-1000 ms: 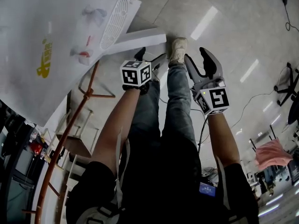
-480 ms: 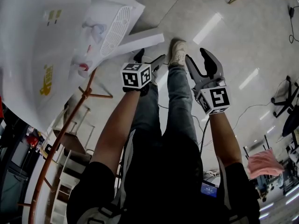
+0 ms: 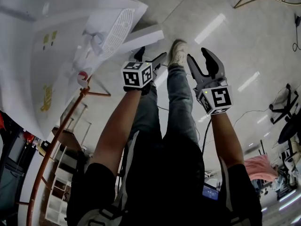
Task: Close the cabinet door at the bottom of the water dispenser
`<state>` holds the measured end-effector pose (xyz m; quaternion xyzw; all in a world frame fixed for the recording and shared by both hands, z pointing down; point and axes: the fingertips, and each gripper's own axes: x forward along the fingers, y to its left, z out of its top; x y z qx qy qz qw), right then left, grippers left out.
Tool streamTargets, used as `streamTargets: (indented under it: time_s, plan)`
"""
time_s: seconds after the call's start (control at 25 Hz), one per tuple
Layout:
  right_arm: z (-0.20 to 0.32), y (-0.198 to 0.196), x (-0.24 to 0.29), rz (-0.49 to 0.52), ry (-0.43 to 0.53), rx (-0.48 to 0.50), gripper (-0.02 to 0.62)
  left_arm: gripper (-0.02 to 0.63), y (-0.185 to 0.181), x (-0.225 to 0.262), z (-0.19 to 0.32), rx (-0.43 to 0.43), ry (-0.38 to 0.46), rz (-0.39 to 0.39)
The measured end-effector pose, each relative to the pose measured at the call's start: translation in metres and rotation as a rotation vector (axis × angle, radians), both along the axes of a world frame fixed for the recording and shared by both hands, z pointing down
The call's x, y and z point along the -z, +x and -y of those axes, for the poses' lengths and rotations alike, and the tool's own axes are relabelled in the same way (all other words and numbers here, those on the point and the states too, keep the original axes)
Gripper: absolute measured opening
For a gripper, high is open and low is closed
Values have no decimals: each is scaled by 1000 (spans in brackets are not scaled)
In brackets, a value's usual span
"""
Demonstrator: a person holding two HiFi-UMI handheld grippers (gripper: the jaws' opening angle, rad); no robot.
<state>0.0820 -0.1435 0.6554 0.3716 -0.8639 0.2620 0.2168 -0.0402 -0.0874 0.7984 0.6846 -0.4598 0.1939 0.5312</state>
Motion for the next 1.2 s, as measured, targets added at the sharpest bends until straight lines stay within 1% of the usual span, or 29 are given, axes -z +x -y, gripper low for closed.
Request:
streamTargets:
  time_s: [0.2, 0.32, 0.52, 0.8, 1.2]
  plan:
    - [19, 1, -6, 3, -12, 24, 216, 448, -1, -5, 21, 28, 11, 26]
    - [27, -1, -9, 0, -18, 37, 216, 448, -5, -5, 30, 60, 18, 47]
    - [36, -11, -11, 5, -30, 92, 216, 448, -7, -1, 41, 118, 26, 47]
    - [49, -27, -9, 34, -50, 133, 216, 445, -12, -3, 63, 179, 43, 56]
    - [67, -27, -15, 31, -61, 175, 212, 445, -22, -2, 89, 221, 57, 85]
